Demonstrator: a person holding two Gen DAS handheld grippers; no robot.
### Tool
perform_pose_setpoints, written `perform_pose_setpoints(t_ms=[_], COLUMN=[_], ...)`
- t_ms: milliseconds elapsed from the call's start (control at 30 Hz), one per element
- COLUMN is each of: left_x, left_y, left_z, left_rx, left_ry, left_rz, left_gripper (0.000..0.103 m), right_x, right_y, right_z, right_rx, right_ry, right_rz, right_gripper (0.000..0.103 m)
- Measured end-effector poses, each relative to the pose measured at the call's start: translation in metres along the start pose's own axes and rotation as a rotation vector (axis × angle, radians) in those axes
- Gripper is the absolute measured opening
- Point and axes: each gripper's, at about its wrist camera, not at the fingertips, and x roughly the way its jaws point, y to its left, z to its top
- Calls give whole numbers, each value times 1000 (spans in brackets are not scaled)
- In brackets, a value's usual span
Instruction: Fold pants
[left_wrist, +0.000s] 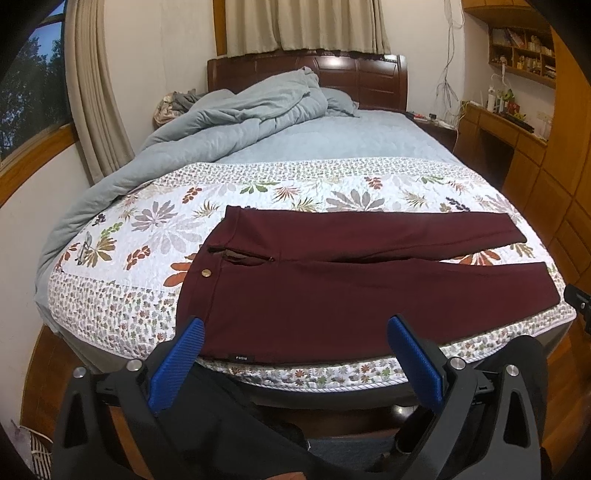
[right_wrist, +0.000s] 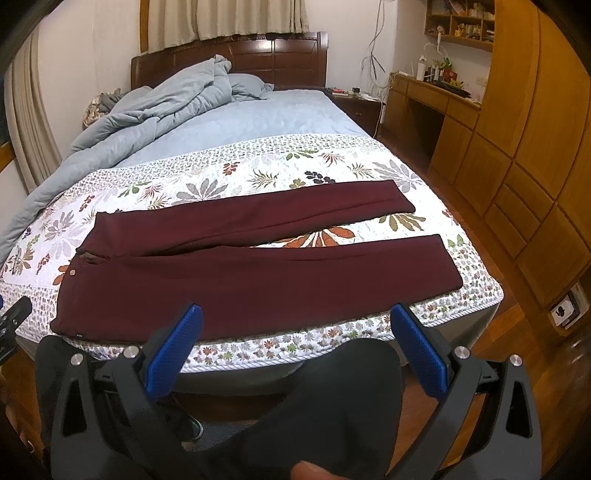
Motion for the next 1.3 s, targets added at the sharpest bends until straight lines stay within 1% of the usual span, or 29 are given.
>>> perform_pose_setpoints(t_ms=[67, 100, 133, 167, 200, 233, 267, 300, 333, 367, 400, 433, 533, 600, 633, 700, 767, 800, 900, 967, 1000, 1033, 1067, 1133, 1167, 1200, 1233, 1267, 1300], left_x=[9, 15, 26, 37, 46, 59, 68, 76, 87, 99, 111, 130, 180, 198, 207, 225, 238, 244, 258, 263, 264, 265, 267, 269, 270, 271, 270, 270, 270], left_y=[3, 5, 9, 14, 18, 28, 36, 46, 61, 77, 96, 126, 199, 226, 234, 241, 241, 242, 243, 237, 233, 231, 231, 232, 234, 239, 242, 243, 242], left_z=[1, 0, -2, -3, -3, -1, 1, 2, 5, 7, 9, 10, 1, -6, -11, -20, -31, -35, -47, -47, -47, -46, -44, -45, -46, -47, -46, -48, -49], left_rx=[10, 15, 31, 51, 68, 95, 123, 149, 159, 144, 103, 17, -264, -351, -376, -406, -410, -414, -447, -441, -430, -410, -392, -397, -402, -415, -421, -425, -423], left_ry=[14, 19, 24, 42, 66, 110, 134, 161, 209, 261, 312, 383, 526, 531, 530, 562, 595, 611, 656, 663, 670, 683, 689, 692, 692, 691, 692, 689, 683], left_rz=[10, -6, -86, -182, -249, -328, -373, -402, -433, -448, -458, -477, -456, -456, -448, -433, -370, -355, -369, -395, -408, -390, -370, -372, -377, -389, -392, -396, -403], left_gripper=[100, 100, 100, 100, 100, 100, 100, 100, 100, 100, 100, 100, 99, 99, 99, 99, 99, 99, 99, 92, 72, 53, 49, 35, 32, 30, 26, 25, 24], right_x=[8, 10, 7, 1, -3, -4, 4, 15, 27, 38, 48, 56, 80, 96, 103, 113, 118, 120, 125, 131, 134, 138, 141, 146, 147, 150, 156, 162, 168], right_y=[2, 3, 2, 1, 0, -1, -3, -5, -10, -16, -24, -32, -46, -52, -55, -61, -65, -68, -74, -81, -87, -96, -110, -162, -180, -213, -240, -266, -291], right_z=[4, 6, 10, 14, 17, 20, 24, 29, 34, 37, 39, 39, 34, 29, 24, 19, 16, 15, 14, 14, 14, 14, 15, 16, 16, 14, 12, 8, 2], right_rx=[-8, -8, -9, -16, -32, -56, -84, -89, -84, -67, -36, -14, 19, 43, 58, 83, 95, 101, 109, 117, 132, 152, 186, 323, 365, 438, 499, 564, 626], right_ry=[5, -9, -55, -129, -201, -266, -276, -227, -178, -138, -108, -89, -38, 7, 30, 65, 76, 80, 90, 106, 118, 134, 153, 162, 160, 168, 187, 199, 211], right_rz=[5, 17, 38, 58, 61, 58, 46, 36, 43, 64, 89, 97, 93, 104, 117, 131, 120, 114, 100, 99, 111, 123, 142, 189, 186, 178, 184, 189, 181], right_gripper=[101, 101, 101, 101, 101, 101, 101, 101, 101, 101, 101, 101, 101, 101, 101, 101, 101, 101, 101, 101, 101, 101, 100, 99, 88, 72, 36, 21, 23])
